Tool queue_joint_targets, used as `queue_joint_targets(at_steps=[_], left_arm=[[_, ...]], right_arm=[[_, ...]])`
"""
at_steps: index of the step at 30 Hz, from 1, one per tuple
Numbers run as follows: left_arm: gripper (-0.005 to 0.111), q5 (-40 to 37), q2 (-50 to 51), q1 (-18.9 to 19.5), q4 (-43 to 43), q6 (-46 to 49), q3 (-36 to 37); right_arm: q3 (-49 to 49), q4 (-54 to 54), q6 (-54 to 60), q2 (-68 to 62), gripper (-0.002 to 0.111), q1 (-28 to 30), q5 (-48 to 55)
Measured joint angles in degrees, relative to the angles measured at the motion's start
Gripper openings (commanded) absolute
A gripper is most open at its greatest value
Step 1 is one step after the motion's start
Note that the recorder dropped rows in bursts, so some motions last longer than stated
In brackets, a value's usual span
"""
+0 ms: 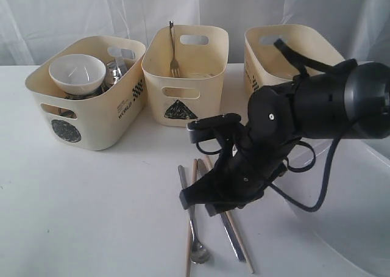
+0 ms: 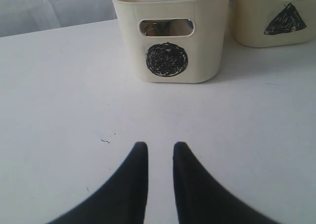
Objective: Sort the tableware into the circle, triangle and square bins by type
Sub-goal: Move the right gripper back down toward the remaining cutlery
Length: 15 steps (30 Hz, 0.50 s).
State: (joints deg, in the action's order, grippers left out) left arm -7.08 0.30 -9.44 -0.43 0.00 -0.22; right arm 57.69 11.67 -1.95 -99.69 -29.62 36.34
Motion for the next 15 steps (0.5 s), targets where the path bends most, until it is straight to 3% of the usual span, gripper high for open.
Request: queue_joint_targets(at_steps=[4,15], left_arm=[[0.025,0.0,0.0,0.0,0.0,0.0,0.0],[0.025,0.0,0.0,0.0,0.0,0.0,0.0]], right_arm=[[-0.09,1.08,0.22,0.0,0.037,-4.02,-5.38],[0.59,1.3,0.1,0.0,0.036,-4.37,-7.27]])
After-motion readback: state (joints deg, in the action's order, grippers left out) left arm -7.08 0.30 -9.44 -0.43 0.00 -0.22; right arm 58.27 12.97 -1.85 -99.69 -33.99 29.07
